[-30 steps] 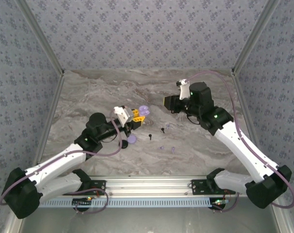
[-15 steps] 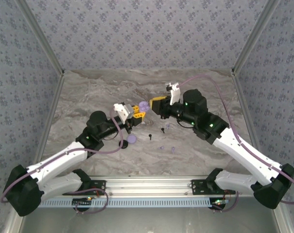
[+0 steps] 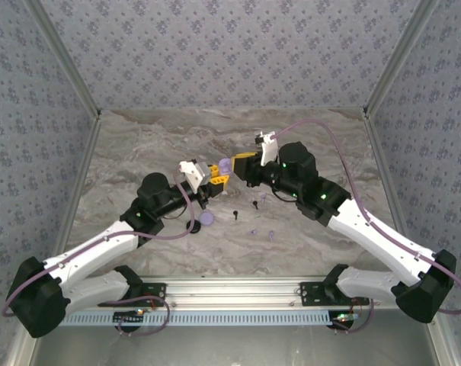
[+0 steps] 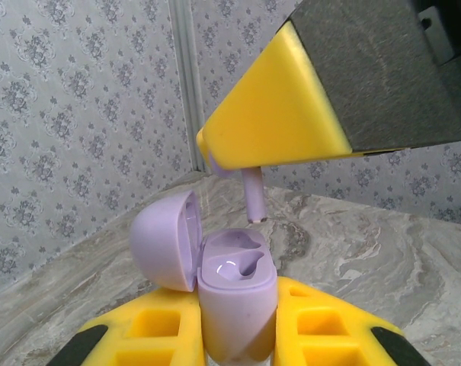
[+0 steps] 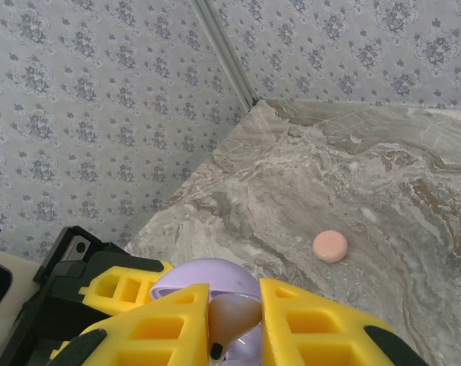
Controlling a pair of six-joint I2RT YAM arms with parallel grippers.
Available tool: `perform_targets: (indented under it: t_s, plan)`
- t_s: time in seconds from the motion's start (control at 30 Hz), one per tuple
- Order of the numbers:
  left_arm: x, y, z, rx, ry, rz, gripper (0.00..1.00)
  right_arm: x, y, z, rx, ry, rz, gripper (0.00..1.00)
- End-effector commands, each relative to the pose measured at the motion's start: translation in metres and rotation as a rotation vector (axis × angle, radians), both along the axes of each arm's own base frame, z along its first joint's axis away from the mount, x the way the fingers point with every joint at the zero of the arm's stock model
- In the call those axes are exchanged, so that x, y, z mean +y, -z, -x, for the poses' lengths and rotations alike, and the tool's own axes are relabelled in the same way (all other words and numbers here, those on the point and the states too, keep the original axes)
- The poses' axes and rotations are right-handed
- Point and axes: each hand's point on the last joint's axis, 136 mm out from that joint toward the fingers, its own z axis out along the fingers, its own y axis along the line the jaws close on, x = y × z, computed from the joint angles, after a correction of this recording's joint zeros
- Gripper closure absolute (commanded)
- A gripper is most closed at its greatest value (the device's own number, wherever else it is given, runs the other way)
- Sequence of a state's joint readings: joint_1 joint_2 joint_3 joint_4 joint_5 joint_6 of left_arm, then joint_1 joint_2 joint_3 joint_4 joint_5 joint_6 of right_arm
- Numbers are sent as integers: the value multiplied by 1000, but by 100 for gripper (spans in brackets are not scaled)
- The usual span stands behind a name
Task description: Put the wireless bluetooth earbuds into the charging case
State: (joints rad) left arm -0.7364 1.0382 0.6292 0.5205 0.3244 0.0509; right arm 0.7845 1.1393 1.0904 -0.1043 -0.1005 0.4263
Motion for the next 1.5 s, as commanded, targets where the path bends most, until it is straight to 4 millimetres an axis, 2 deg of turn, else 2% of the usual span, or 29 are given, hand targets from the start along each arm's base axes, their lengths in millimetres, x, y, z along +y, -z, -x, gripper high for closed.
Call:
perform_targets:
  t_s: [0.0,0.67,1.2,1.47]
  plan:
    - [-3,-29,1,-47,8,57,100,3,-6,-2,-13,10,-14,78]
    - [-2,-33,1,-63,3,59,100,12,13,8,62,-35,3,78]
    - [-3,-26,3,-119,11,25,100,8,13,13,86,-21,20,78]
    - [-4,-28,2,-135,13,24,100,7,22,13,109,-7,37,77]
